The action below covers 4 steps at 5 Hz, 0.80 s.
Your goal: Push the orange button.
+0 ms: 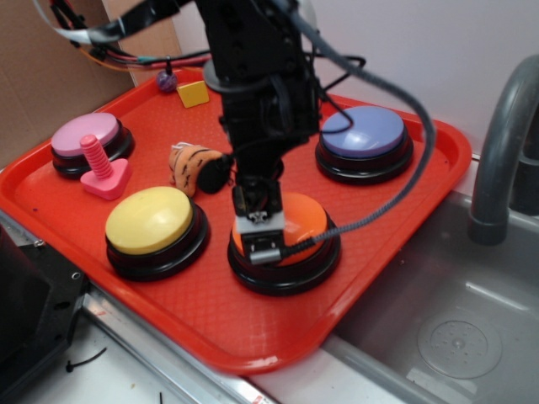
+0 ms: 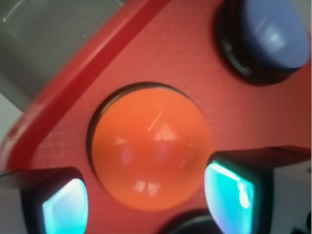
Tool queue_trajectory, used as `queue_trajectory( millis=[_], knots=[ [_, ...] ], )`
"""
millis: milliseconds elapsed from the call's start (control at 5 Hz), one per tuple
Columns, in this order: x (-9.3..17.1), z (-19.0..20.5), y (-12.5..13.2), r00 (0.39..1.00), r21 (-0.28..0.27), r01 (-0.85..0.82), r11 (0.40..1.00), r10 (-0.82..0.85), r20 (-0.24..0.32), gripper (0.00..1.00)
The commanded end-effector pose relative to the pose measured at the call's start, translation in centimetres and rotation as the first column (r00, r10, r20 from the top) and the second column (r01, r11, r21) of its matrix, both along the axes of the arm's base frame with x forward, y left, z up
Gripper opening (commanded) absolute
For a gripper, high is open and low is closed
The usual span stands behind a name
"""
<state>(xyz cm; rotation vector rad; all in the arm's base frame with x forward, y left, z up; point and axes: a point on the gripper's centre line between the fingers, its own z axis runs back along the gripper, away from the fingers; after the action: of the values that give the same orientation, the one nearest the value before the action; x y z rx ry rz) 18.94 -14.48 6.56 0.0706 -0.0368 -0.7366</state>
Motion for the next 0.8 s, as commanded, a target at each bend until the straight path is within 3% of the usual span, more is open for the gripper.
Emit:
queue_trajectory(
  millis=[0, 200, 600],
  knots=[
    [0.2, -2.1, -0.5, 0.999, -0.043, -0.004, 0.999, 0.002, -0.035, 1.0],
    [0.3, -2.1, -0.1, 0.997, -0.048, -0.024, 0.999, 0.02, -0.072, 1.0],
    [1.2, 2.2, 0.8, 0.995, -0.006, -0.05, 0.999, 0.049, -0.089, 1.0]
  ],
)
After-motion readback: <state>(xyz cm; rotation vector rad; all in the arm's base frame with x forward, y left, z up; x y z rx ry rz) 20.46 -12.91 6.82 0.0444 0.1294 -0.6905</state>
